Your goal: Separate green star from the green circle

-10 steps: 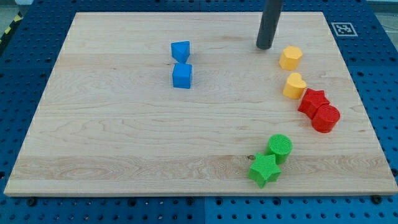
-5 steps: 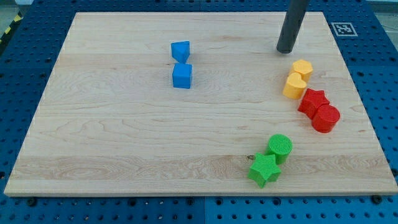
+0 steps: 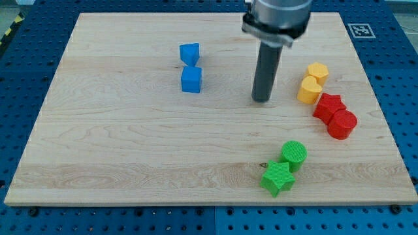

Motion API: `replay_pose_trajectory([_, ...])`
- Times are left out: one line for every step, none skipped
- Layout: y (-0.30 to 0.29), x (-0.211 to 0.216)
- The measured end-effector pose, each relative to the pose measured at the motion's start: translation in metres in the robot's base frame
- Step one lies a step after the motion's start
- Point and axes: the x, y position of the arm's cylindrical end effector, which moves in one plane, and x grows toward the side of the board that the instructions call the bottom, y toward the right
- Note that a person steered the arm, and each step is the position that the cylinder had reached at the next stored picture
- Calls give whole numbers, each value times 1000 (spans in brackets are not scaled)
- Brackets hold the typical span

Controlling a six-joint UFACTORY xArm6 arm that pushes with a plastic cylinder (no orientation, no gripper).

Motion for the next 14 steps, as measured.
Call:
replay_pose_trajectory([8,37])
replay_pose_trajectory([33,62])
replay_pose_trajectory([62,70])
replay_pose_trajectory([82,99])
replay_pose_trajectory([87,128])
replay_pose_trajectory([85,136])
replay_pose_trajectory([85,136])
replay_pose_trajectory([91,136])
replay_pose_trajectory([96,136])
replay_pose_trajectory([97,136])
replay_pose_trajectory([101,136])
replay_pose_trajectory([107,150])
replay_pose_trajectory([104,159])
replay_pose_trajectory([62,158])
